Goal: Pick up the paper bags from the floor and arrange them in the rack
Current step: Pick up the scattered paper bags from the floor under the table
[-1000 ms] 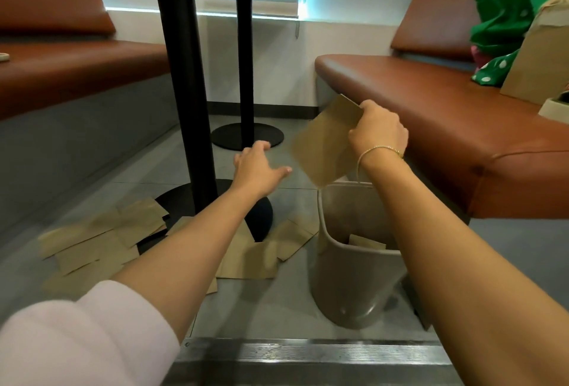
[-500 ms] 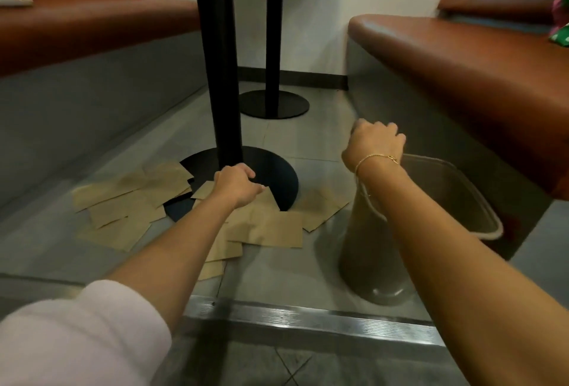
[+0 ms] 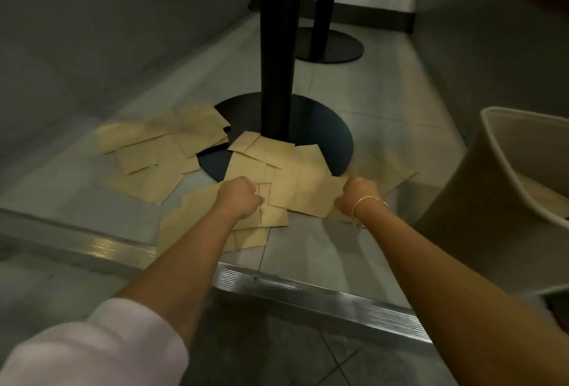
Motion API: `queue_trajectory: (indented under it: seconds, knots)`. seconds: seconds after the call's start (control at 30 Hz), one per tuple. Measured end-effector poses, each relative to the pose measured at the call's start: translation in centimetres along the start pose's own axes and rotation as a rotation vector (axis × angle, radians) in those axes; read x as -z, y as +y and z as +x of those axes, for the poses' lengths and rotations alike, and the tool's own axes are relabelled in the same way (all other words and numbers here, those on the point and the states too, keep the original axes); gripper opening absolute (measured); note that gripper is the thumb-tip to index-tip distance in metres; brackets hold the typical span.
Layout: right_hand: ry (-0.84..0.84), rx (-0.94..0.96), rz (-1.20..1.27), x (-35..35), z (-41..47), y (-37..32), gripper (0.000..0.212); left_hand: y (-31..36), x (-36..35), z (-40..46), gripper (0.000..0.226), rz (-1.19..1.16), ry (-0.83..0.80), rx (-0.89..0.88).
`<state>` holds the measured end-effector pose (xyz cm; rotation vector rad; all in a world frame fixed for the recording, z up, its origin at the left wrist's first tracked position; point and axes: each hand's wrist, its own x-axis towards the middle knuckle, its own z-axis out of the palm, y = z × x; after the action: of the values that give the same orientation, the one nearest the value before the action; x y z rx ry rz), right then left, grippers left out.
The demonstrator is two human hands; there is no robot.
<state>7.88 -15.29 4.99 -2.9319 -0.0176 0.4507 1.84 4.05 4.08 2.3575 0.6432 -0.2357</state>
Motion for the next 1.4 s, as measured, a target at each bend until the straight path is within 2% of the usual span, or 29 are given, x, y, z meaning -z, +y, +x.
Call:
queue_trajectory:
  seconds: [0.17,0.3,0.4,0.57,0.77,0.93,1.13,1.23,1.4]
  knots:
    - [-0.049,-0.193,0.184,-3.6,2.3,0.0,0.055,-0.7,-3.0,2.6,0.040,0.047,0.016,0.051]
    - [-0.044,-0.316,0.270,-5.2,3.7,0.4,0.071,-1.9,-4.4,3.5,0.061,0.172,0.126,0.172]
    - [-0.009,-0.364,0.286,-6.1,4.6,0.7,0.081,-2.9,-4.8,3.9,0.080,0.252,0.143,0.208]
    - [-0.012,-0.450,0.396,-6.0,5.4,1.3,0.089,-3.4,-4.7,4.6,0.087,0.247,0.163,0.210]
    - [-0.061,-0.483,0.377,-5.8,5.9,0.9,0.079,-3.1,-4.8,4.5,0.078,-0.044,0.133,0.225]
    - [-0.009,-0.528,0.441,-5.3,5.8,0.5,0.093,-2.7,-5.8,4.2,0.058,0.018,0.118,0.106]
    - [-0.053,-0.524,0.606,-5.1,5.3,0.4,0.087,-2.0,-6.7,3.5,0.091,0.094,0.076,0.043]
    - [-0.027,-0.498,0.618,-5.3,4.8,0.4,0.084,-2.0,-6.7,3.7,0.090,0.122,0.060,0.062]
    - [0.002,-0.467,0.603,-5.0,3.9,1.0,0.069,-1.3,-7.2,4.1,0.071,0.130,0.006,0.202]
